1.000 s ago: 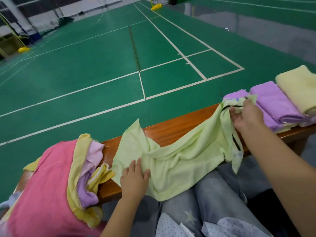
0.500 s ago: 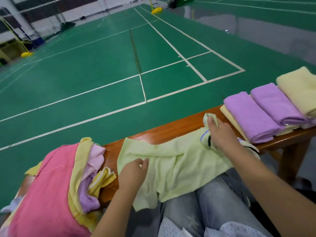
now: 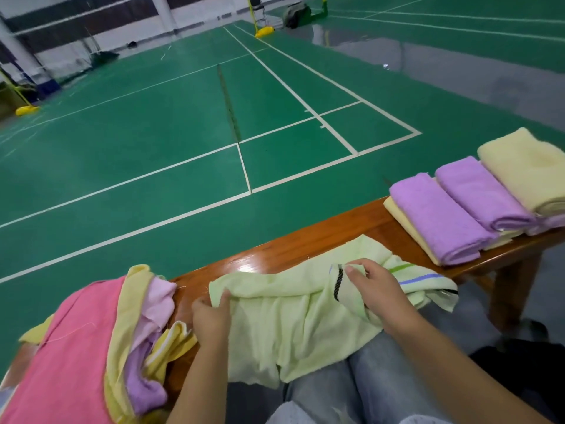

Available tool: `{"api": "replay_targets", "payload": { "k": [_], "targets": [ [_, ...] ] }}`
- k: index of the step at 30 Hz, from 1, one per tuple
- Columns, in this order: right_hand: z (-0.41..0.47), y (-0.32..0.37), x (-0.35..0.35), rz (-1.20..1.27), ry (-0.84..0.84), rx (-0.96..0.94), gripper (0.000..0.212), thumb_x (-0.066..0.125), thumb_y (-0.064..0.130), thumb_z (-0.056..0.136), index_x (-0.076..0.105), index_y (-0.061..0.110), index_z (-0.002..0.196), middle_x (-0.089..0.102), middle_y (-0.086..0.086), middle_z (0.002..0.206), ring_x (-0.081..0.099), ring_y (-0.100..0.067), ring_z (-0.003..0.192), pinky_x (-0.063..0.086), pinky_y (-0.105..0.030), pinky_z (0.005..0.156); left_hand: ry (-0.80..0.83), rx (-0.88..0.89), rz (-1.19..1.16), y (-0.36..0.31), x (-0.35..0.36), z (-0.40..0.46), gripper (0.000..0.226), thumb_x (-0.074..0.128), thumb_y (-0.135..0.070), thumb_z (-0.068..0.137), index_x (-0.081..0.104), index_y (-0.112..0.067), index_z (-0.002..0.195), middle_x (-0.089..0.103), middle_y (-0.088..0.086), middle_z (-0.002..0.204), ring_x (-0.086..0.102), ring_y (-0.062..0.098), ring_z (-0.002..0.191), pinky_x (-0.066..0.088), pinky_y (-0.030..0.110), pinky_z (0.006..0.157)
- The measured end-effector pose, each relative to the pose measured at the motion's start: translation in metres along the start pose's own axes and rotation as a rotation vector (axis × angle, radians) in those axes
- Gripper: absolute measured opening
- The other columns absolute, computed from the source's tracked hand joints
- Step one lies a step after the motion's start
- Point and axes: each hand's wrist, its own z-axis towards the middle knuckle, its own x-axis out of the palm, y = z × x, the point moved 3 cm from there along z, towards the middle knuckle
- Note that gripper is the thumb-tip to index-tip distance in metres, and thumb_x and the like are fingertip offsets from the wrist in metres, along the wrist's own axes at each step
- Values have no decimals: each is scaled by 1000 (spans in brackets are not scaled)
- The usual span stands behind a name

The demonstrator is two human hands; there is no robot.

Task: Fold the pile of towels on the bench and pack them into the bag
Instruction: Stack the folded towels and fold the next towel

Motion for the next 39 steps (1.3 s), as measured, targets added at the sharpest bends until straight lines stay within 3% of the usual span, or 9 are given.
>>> {"api": "replay_targets", "payload": {
  "k": [2, 5, 9, 16, 21, 26, 30, 36, 39],
  "targets": [
    [-2, -5, 5, 107, 41, 43, 12, 58, 26, 93, 70, 26, 94, 72, -3, 96, 65, -22, 96, 53, -42, 89, 78, -180, -254, 4, -3, -12, 48, 65, -35, 90, 53, -4, 126, 62, 15, 113, 58, 34, 103, 48, 43, 88],
    [-7, -6, 12, 194, 87, 34, 14, 62, 18, 92, 73, 27, 89, 71, 13, 98, 61, -2, 101, 47, -19, 83, 291, -421, -690, 8, 2, -38, 31, 72, -30, 86, 62, -6, 102, 68, 12, 97, 65, 34, 94, 51, 49, 90],
    [-9, -4, 16, 208, 97, 57, 11, 64, 15, 90, 73, 20, 95, 71, 10, 99, 63, -6, 99, 49, -19, 84, 352, -343, -793, -1, 5, -64, 24, 67, -25, 90, 63, -6, 105, 70, 16, 99, 67, 34, 93, 53, 51, 88],
    [-15, 3, 21, 284, 141, 72, 22, 64, 6, 88, 71, 13, 108, 74, -3, 97, 69, -18, 96, 54, -33, 89, 236, 199, -491, -27, 11, -111, 19, 63, -12, 91, 57, -28, 99, 61, -7, 110, 57, 14, 107, 49, 27, 83],
    [-18, 6, 23, 276, 136, 62, 20, 62, 9, 90, 70, 12, 109, 72, 1, 76, 66, -15, 72, 55, -27, 67, 266, 523, -278, -39, 25, -140, 29, 64, -14, 89, 61, -41, 98, 63, -20, 106, 57, -1, 103, 50, 22, 89],
    [-20, 7, 22, 311, 118, 43, 16, 58, 12, 94, 70, 18, 101, 69, -5, 81, 61, -11, 73, 53, -23, 67, 233, 828, -67, -47, 33, -158, 34, 67, -11, 88, 66, -27, 117, 52, -30, 118, 41, -28, 109, 31, -5, 91],
    [-22, 9, 19, 322, 91, 4, 22, 56, 12, 94, 66, 31, 86, 72, 7, 84, 67, -6, 82, 52, -15, 66, 272, 906, 65, -49, 37, -165, 41, 66, -17, 89, 61, -28, 128, 55, -21, 130, 44, -17, 114, 29, -5, 93],
    [-21, 5, 14, 362, 116, 84, 16, 54, 17, 96, 69, 19, 94, 70, -14, 86, 67, -17, 86, 55, -24, 71, 338, 959, 155, -47, 43, -162, 38, 62, -23, 91, 62, -29, 128, 52, -26, 131, 44, -15, 116, 32, -5, 91],
    [-20, 1, 8, 313, 121, 81, 8, 63, 22, 91, 68, 18, 96, 73, -5, 88, 69, -15, 89, 56, -24, 72, 467, 919, 131, -46, 49, -161, 33, 61, -24, 92, 64, -30, 124, 50, -31, 128, 51, -11, 110, 41, 3, 88]
  ]
}}
